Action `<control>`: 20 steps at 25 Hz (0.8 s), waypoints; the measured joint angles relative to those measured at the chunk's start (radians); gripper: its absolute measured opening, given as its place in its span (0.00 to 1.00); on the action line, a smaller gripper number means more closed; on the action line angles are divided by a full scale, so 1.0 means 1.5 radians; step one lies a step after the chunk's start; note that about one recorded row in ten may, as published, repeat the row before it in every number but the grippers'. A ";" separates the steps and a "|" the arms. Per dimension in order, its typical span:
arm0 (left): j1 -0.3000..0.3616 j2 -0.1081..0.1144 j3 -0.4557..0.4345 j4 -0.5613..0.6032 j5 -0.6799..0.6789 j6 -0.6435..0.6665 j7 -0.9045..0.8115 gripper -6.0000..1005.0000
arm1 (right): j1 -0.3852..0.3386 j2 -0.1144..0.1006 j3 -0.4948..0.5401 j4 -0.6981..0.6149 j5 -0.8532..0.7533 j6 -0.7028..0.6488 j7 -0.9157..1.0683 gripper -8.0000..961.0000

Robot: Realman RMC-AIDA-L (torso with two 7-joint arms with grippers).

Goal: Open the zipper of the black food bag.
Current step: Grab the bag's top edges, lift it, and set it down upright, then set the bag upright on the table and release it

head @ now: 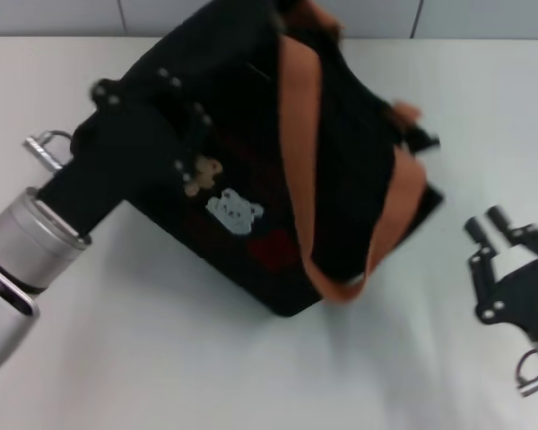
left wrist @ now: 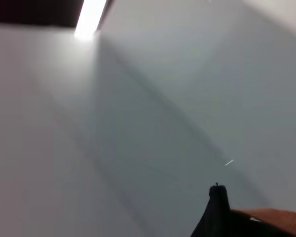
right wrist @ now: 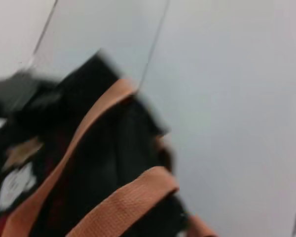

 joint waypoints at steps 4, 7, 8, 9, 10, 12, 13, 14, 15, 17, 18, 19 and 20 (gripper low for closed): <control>0.035 0.000 -0.081 -0.065 -0.003 -0.064 -0.030 0.10 | -0.010 -0.004 0.010 -0.015 -0.001 -0.073 0.029 0.08; 0.061 -0.001 -0.111 -0.131 0.001 -0.124 -0.032 0.10 | -0.020 -0.005 0.007 -0.073 -0.002 -0.113 0.107 0.18; 0.070 -0.001 -0.111 -0.144 0.007 -0.131 -0.032 0.10 | -0.022 -0.004 0.007 -0.090 -0.003 -0.120 0.135 0.26; 0.078 -0.001 -0.111 -0.155 0.017 -0.135 -0.032 0.10 | -0.023 -0.005 0.007 -0.105 -0.004 -0.128 0.168 0.35; 0.087 -0.001 -0.109 -0.162 0.031 -0.136 -0.033 0.10 | -0.023 -0.007 0.006 -0.136 -0.008 -0.144 0.237 0.43; 0.103 -0.001 -0.111 -0.177 0.059 -0.137 -0.047 0.10 | -0.023 -0.007 0.006 -0.157 -0.013 -0.152 0.268 0.53; 0.113 -0.001 -0.118 -0.186 0.068 -0.134 -0.053 0.09 | -0.023 -0.007 0.006 -0.185 -0.023 -0.161 0.310 0.57; 0.119 -0.001 -0.123 -0.191 0.074 -0.129 -0.054 0.09 | -0.022 -0.006 0.005 -0.200 -0.032 -0.165 0.332 0.62; 0.128 -0.001 -0.131 -0.195 0.086 -0.116 -0.053 0.12 | -0.015 -0.006 0.005 -0.220 -0.058 -0.171 0.379 0.66; 0.129 -0.001 -0.132 -0.194 0.090 -0.109 -0.056 0.16 | -0.010 -0.008 0.005 -0.231 -0.073 -0.173 0.407 0.69; 0.130 0.001 -0.132 -0.191 0.092 -0.102 -0.063 0.18 | -0.005 -0.008 0.005 -0.245 -0.086 -0.173 0.434 0.71; 0.132 0.003 -0.132 -0.189 0.093 -0.095 -0.076 0.20 | -0.001 -0.007 0.005 -0.263 -0.099 -0.174 0.462 0.72; 0.137 0.007 -0.131 -0.178 0.093 -0.080 -0.105 0.23 | 0.002 -0.007 0.005 -0.280 -0.114 -0.174 0.486 0.73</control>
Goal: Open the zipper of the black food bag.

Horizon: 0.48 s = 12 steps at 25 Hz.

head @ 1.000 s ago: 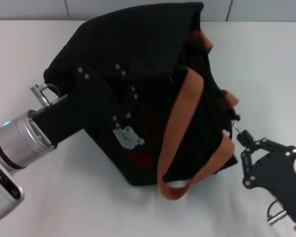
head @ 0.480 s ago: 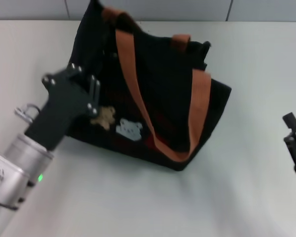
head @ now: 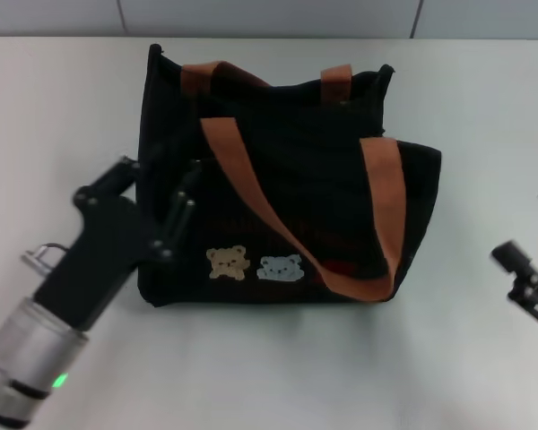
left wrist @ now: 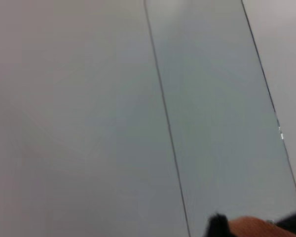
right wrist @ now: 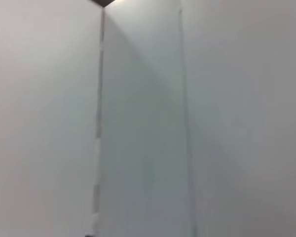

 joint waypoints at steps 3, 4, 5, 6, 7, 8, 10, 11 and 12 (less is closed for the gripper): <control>0.023 0.001 0.013 0.083 0.000 0.052 -0.127 0.33 | 0.011 0.001 0.000 -0.034 -0.048 0.000 0.050 0.77; 0.031 0.000 0.021 0.118 0.000 0.068 -0.169 0.36 | 0.016 0.000 0.000 -0.042 -0.063 0.000 0.060 0.78; 0.031 0.000 0.021 0.118 0.000 0.068 -0.169 0.40 | 0.025 0.000 0.000 -0.057 -0.092 -0.001 0.079 0.78; 0.043 -0.001 0.040 0.167 0.001 0.091 -0.224 0.43 | 0.025 0.000 0.000 -0.057 -0.092 -0.001 0.079 0.79; 0.059 0.000 0.080 0.216 0.001 0.126 -0.267 0.46 | 0.031 0.000 0.000 -0.065 -0.108 -0.002 0.090 0.80; 0.064 0.000 0.093 0.228 0.001 0.139 -0.272 0.49 | 0.037 0.000 0.001 -0.070 -0.120 -0.002 0.098 0.81; 0.099 0.002 0.144 0.275 0.002 0.190 -0.287 0.55 | 0.055 0.000 0.001 -0.077 -0.152 0.003 0.105 0.83; 0.099 0.002 0.144 0.275 0.002 0.190 -0.287 0.58 | 0.055 0.000 0.001 -0.077 -0.152 0.003 0.105 0.84; 0.112 0.002 0.157 0.289 0.002 0.199 -0.292 0.61 | 0.061 0.000 0.001 -0.077 -0.159 0.004 0.106 0.85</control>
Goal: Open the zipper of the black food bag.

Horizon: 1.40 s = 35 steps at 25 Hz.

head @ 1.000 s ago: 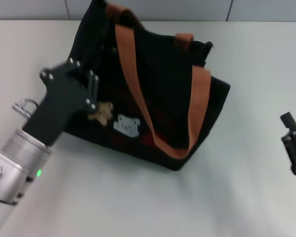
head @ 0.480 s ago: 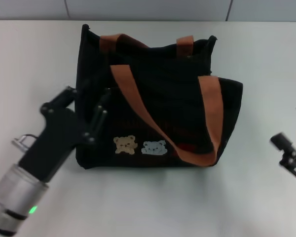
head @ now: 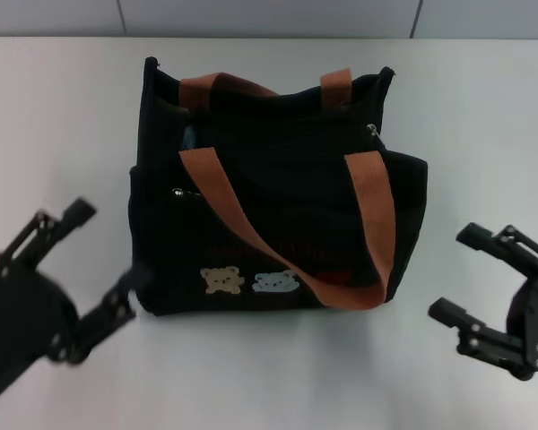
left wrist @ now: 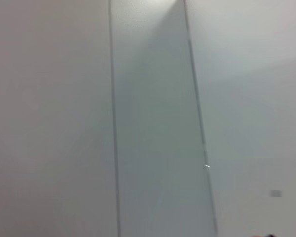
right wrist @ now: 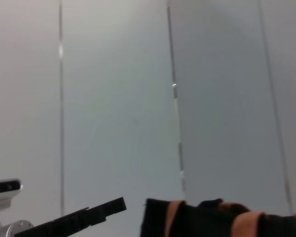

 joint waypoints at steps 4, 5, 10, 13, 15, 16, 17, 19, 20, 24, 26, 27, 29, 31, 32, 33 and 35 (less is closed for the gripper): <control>0.032 0.000 0.080 0.041 0.000 0.004 -0.006 0.71 | 0.025 0.000 0.000 0.000 -0.023 0.020 0.006 0.85; 0.033 0.001 0.117 0.049 0.001 0.002 -0.008 0.74 | 0.030 0.000 -0.001 0.000 -0.027 0.029 0.007 0.85; 0.023 0.001 0.216 0.083 0.004 -0.004 -0.039 0.80 | 0.052 0.000 -0.027 0.001 -0.050 0.036 0.022 0.85; 0.006 0.000 0.225 0.094 0.027 -0.010 -0.074 0.80 | 0.058 -0.001 -0.052 -0.001 -0.052 0.037 0.035 0.85; -0.010 -0.001 0.225 0.095 0.041 -0.021 -0.099 0.80 | 0.063 0.000 -0.078 -0.001 -0.052 0.037 0.035 0.85; -0.016 -0.001 0.225 0.095 0.043 -0.030 -0.108 0.80 | 0.066 0.000 -0.090 -0.002 -0.052 0.038 0.035 0.85; -0.021 -0.002 0.225 0.095 0.044 -0.038 -0.114 0.80 | 0.068 0.000 -0.097 -0.002 -0.052 0.039 0.035 0.85; -0.026 -0.002 0.226 0.094 0.046 -0.047 -0.118 0.80 | 0.071 0.001 -0.103 -0.002 -0.053 0.041 0.035 0.85; -0.027 -0.002 0.226 0.093 0.046 -0.050 -0.119 0.80 | 0.072 0.001 -0.103 -0.003 -0.053 0.041 0.035 0.85; -0.023 -0.002 0.221 0.095 0.046 -0.051 -0.118 0.80 | 0.073 0.002 -0.104 -0.003 -0.053 0.041 0.036 0.85; -0.022 -0.002 0.220 0.095 0.044 -0.052 -0.118 0.80 | 0.073 0.002 -0.104 -0.003 -0.053 0.041 0.036 0.85; -0.022 -0.001 0.219 0.096 0.043 -0.052 -0.118 0.80 | 0.073 0.001 -0.104 -0.003 -0.053 0.041 0.036 0.85; -0.022 -0.001 0.218 0.096 0.043 -0.052 -0.117 0.80 | 0.073 0.001 -0.104 -0.003 -0.053 0.039 0.038 0.85; -0.022 0.000 0.215 0.096 0.042 -0.053 -0.117 0.80 | 0.074 0.001 -0.104 -0.003 -0.053 0.039 0.042 0.85; -0.022 0.000 0.214 0.096 0.042 -0.053 -0.117 0.80 | 0.075 0.001 -0.104 -0.003 -0.053 0.039 0.043 0.85; -0.022 0.001 0.212 0.096 0.042 -0.052 -0.118 0.80 | 0.075 0.001 -0.104 -0.003 -0.052 0.039 0.044 0.85; -0.022 0.003 0.211 0.097 0.042 -0.048 -0.118 0.80 | 0.075 0.001 -0.104 -0.002 -0.051 0.039 0.044 0.85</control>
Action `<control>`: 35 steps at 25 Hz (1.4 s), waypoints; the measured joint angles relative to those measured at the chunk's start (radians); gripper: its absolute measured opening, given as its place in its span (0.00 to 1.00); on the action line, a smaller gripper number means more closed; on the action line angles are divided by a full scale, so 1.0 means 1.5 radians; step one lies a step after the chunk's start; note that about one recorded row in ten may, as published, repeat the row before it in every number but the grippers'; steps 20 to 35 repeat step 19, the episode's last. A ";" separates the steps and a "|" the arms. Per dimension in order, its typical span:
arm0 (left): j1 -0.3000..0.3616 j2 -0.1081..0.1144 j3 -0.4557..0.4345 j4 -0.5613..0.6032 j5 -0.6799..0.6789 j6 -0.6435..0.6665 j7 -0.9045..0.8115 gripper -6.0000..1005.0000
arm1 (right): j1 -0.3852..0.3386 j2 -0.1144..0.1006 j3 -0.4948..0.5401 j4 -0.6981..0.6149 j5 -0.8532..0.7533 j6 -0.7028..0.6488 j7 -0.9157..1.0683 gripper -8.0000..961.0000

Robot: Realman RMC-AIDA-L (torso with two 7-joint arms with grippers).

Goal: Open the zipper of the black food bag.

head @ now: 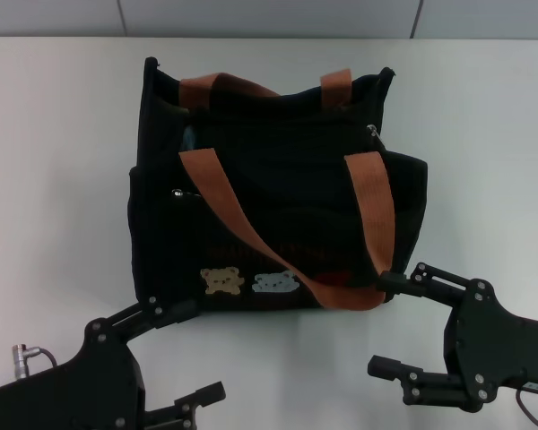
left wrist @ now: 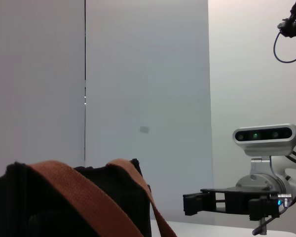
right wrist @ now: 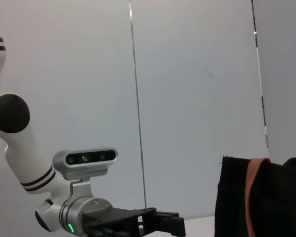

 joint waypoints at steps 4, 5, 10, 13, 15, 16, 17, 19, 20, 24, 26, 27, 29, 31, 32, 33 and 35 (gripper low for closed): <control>0.001 0.004 -0.001 0.006 -0.001 0.015 -0.001 0.80 | 0.002 0.000 0.000 0.003 0.001 -0.002 0.000 0.85; 0.001 0.005 -0.001 0.006 -0.001 0.017 -0.001 0.80 | 0.003 0.000 0.000 0.003 0.001 -0.003 0.000 0.85; -0.002 0.007 -0.001 0.008 0.001 0.021 -0.001 0.80 | 0.004 0.001 0.004 0.007 0.002 -0.005 0.000 0.85; -0.005 0.007 -0.001 0.015 0.001 0.035 -0.001 0.80 | 0.004 0.001 0.006 0.008 0.003 -0.006 0.000 0.85; -0.007 0.007 -0.003 0.019 -0.002 0.043 -0.002 0.80 | 0.005 0.001 0.007 0.009 0.004 -0.011 0.000 0.85; -0.007 0.007 -0.004 0.019 -0.003 0.044 -0.002 0.80 | 0.006 0.001 0.007 0.009 0.004 -0.015 0.000 0.85; -0.007 0.007 -0.005 0.019 -0.004 0.045 -0.002 0.80 | 0.007 0.001 0.007 0.009 0.004 -0.018 0.000 0.85; -0.008 0.007 -0.006 0.019 -0.003 0.046 -0.002 0.80 | 0.009 0.002 0.007 0.009 0.005 -0.022 0.000 0.85; -0.008 0.007 -0.006 0.019 -0.003 0.046 -0.002 0.80 | 0.009 0.002 0.007 0.009 0.005 -0.022 0.000 0.85; -0.008 0.007 -0.006 0.019 -0.003 0.046 -0.002 0.80 | 0.009 0.002 0.007 0.009 0.005 -0.022 0.000 0.85; -0.008 0.007 -0.006 0.019 -0.003 0.046 -0.002 0.80 | 0.009 0.002 0.007 0.009 0.005 -0.022 0.000 0.85; -0.008 0.007 -0.006 0.019 -0.003 0.046 -0.002 0.80 | 0.009 0.002 0.007 0.009 0.005 -0.022 0.000 0.85; -0.008 0.007 -0.006 0.019 -0.003 0.046 -0.002 0.80 | 0.009 0.002 0.007 0.009 0.005 -0.022 0.000 0.85; -0.008 0.007 -0.006 0.019 -0.003 0.046 -0.002 0.80 | 0.009 0.002 0.007 0.009 0.005 -0.022 0.000 0.85; -0.008 0.007 -0.006 0.019 -0.003 0.046 -0.002 0.80 | 0.009 0.002 0.007 0.009 0.005 -0.022 0.000 0.85; -0.008 0.007 -0.006 0.019 -0.003 0.046 -0.002 0.80 | 0.009 0.002 0.007 0.009 0.005 -0.022 0.000 0.85; -0.008 0.007 -0.006 0.019 -0.003 0.046 -0.002 0.80 | 0.009 0.002 0.007 0.009 0.005 -0.022 0.000 0.85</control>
